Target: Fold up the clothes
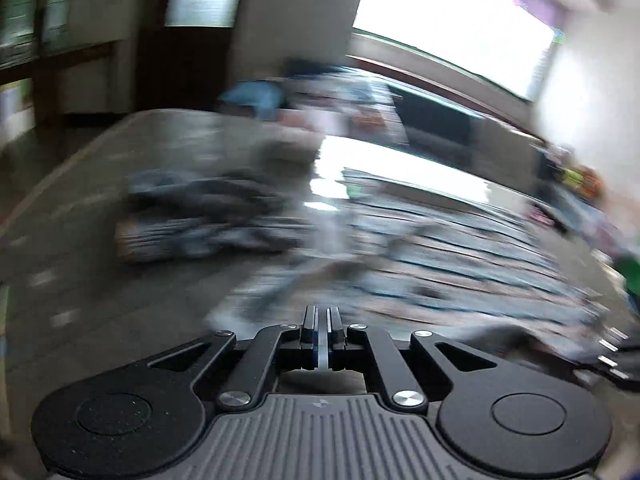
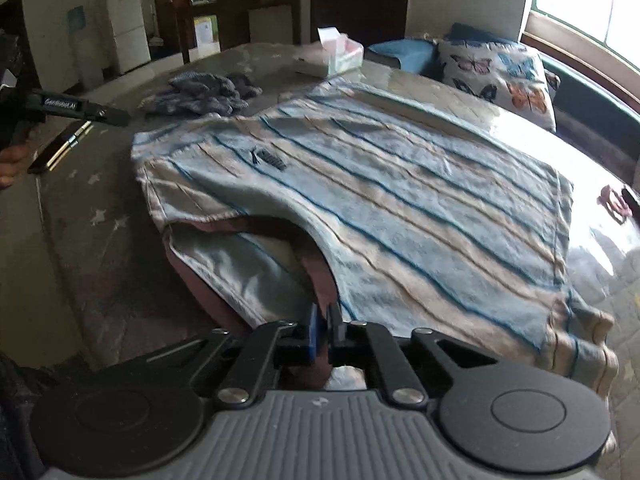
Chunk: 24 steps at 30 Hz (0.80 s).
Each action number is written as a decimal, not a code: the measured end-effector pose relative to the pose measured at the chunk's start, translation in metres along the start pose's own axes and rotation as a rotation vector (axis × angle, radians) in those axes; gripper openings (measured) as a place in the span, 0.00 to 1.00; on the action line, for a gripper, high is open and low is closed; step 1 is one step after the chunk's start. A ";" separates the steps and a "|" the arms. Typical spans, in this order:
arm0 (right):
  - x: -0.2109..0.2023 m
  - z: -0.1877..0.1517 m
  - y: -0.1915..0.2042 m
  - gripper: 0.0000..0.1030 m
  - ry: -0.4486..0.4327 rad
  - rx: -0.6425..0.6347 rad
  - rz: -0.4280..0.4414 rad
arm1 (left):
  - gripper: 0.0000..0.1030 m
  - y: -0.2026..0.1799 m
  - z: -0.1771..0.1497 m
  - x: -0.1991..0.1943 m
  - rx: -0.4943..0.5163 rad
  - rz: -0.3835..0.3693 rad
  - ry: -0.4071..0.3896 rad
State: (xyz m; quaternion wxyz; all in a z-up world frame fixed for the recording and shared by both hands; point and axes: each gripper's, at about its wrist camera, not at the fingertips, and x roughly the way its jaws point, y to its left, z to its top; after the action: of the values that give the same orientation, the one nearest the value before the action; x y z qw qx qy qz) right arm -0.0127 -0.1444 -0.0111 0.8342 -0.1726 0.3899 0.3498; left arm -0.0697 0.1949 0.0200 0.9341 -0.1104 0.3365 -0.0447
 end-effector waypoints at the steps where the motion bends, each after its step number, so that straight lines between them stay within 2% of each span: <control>1: 0.003 0.001 0.003 0.13 -0.013 -0.014 -0.013 | 0.05 -0.012 0.000 0.003 0.029 -0.043 0.005; 4: 0.014 0.005 0.007 0.18 -0.019 -0.036 -0.027 | 0.13 -0.050 -0.002 0.017 0.127 -0.165 0.036; 7: 0.023 0.006 0.012 0.17 -0.007 -0.057 -0.034 | 0.15 -0.082 -0.009 0.033 0.228 -0.229 0.088; 9: 0.027 0.005 0.014 0.17 -0.004 -0.071 -0.052 | 0.19 -0.102 -0.016 0.044 0.305 -0.238 0.117; 10: 0.028 0.004 0.013 0.12 -0.004 -0.071 -0.058 | 0.19 -0.109 -0.020 0.049 0.340 -0.230 0.127; 12: 0.026 0.004 0.008 0.05 -0.006 -0.043 -0.047 | 0.19 -0.120 -0.029 0.057 0.407 -0.208 0.142; 15: 0.020 0.005 0.004 0.02 -0.023 -0.018 -0.035 | 0.18 -0.128 -0.041 0.066 0.490 -0.154 0.159; 17: 0.014 0.007 0.003 0.01 -0.041 -0.007 -0.032 | 0.15 -0.125 -0.043 0.065 0.512 -0.152 0.163; 18: 0.011 0.008 0.002 0.01 -0.049 0.000 -0.029 | 0.06 -0.123 -0.043 0.065 0.521 -0.154 0.165; 19: 0.007 0.009 0.000 0.01 -0.056 0.010 -0.023 | 0.04 -0.121 -0.041 0.062 0.512 -0.163 0.162; 22: 0.000 0.009 -0.002 0.00 -0.049 0.021 0.008 | 0.01 -0.113 -0.033 0.049 0.466 -0.208 0.134; 24: -0.001 0.007 -0.001 0.01 -0.032 0.017 0.045 | 0.01 -0.111 -0.032 0.044 0.474 -0.222 0.126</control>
State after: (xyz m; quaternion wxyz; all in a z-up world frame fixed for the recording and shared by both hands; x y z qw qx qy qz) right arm -0.0087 -0.1417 -0.0053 0.8337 -0.1509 0.3832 0.3678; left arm -0.0571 0.0740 -0.0050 0.9005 0.0780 0.3599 -0.2311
